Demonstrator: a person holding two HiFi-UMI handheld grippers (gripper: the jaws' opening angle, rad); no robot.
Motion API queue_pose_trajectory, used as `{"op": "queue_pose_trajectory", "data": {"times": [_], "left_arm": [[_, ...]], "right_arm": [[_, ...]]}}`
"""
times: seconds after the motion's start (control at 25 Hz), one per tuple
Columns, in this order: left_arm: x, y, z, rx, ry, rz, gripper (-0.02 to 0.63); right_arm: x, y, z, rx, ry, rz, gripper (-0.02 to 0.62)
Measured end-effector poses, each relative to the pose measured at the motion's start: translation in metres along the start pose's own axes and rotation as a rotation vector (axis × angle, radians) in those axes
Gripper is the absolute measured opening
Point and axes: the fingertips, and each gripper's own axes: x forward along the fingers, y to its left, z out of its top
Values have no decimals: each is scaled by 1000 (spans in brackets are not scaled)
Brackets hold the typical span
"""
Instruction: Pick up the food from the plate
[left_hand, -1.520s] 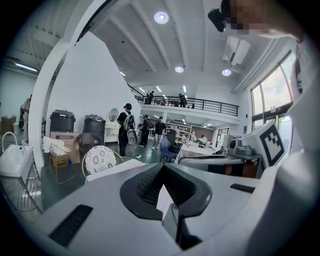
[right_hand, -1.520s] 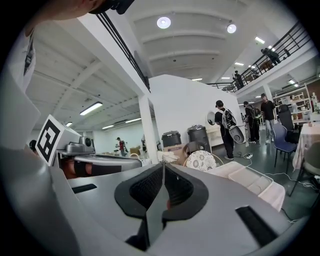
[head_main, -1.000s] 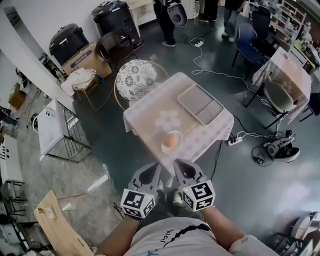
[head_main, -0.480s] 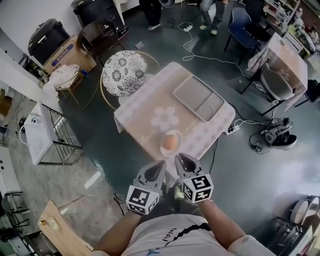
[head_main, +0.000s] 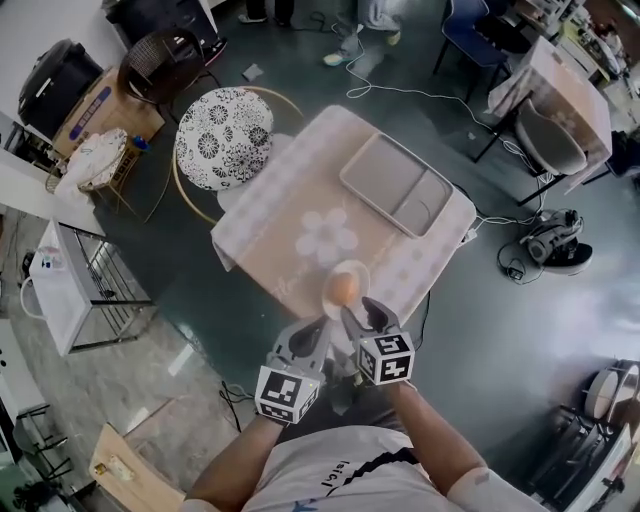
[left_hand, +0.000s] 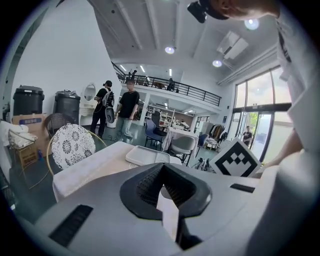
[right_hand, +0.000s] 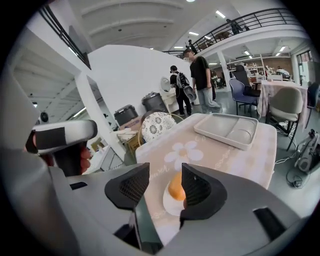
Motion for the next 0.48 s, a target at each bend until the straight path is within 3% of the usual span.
{"op": "queue_pose_trajectory", "data": {"times": [0.48], "left_arm": [[37,37,-39,-8,31,-24,6]], "right_arm": [[63,-33,-45,92,99,-57,239]]}}
